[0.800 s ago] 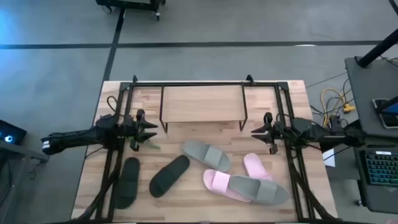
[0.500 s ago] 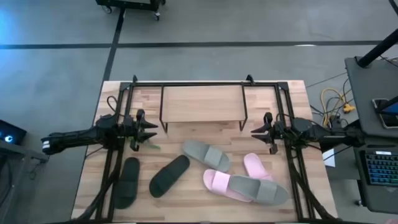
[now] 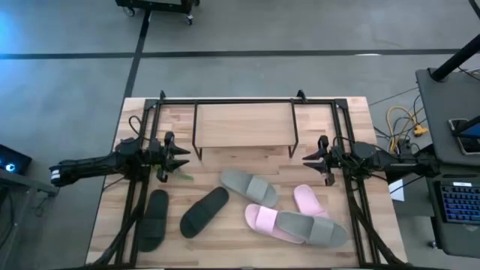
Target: Pick and place slides into the shelf
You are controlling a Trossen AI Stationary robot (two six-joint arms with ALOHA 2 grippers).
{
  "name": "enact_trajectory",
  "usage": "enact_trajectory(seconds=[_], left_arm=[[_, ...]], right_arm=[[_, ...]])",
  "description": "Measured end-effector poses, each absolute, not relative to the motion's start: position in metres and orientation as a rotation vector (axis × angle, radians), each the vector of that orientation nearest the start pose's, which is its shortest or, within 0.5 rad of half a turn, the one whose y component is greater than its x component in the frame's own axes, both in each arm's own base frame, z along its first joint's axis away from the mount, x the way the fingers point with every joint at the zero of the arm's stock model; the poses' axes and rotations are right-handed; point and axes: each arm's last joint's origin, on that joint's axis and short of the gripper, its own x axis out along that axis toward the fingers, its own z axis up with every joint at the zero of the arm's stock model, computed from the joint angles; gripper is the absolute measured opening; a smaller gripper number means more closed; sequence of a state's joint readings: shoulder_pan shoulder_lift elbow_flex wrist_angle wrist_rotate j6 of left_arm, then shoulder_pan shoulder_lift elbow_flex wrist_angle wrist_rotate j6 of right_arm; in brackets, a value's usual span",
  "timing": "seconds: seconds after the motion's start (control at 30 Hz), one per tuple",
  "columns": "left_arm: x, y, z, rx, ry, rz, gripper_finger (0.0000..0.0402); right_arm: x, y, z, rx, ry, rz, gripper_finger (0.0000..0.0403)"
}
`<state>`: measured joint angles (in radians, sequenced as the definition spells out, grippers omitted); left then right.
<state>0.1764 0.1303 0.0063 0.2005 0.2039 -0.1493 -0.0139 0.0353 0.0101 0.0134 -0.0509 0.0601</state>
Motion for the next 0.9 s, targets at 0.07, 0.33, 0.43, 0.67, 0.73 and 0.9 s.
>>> enact_trajectory(seconds=[0.07, 0.33, 0.43, 0.67, 0.73, 0.9], left_arm=[[0.104, 0.0126, 0.1744, -0.135, -0.073, -0.033, 0.0145], [0.104, 0.0126, 0.1744, -0.135, -0.074, -0.033, 0.0145], [0.104, 0.0126, 0.1744, -0.135, -0.073, -0.033, 0.0145], [0.104, 0.0126, 0.1744, -0.135, -0.073, -0.033, 0.0145], [0.104, 0.0126, 0.1744, -0.135, -0.073, -0.033, 0.0145], [0.104, 0.0125, 0.1744, -0.135, -0.073, -0.033, 0.0145]], right_arm=[[0.0993, 0.0001, 0.1655, 0.06, 0.013, 0.037, 0.0074], [0.0993, 0.0001, 0.1655, 0.06, 0.013, 0.037, 0.0068], [0.0993, 0.0001, 0.1655, 0.06, 0.013, 0.037, 0.0068], [0.0993, 0.0001, 0.1655, 0.06, 0.013, 0.037, 0.0068], [0.0993, 0.0001, 0.1655, 0.06, 0.013, 0.037, 0.0068], [0.0993, 0.0001, 0.1655, 0.06, 0.013, 0.037, 0.0068]])
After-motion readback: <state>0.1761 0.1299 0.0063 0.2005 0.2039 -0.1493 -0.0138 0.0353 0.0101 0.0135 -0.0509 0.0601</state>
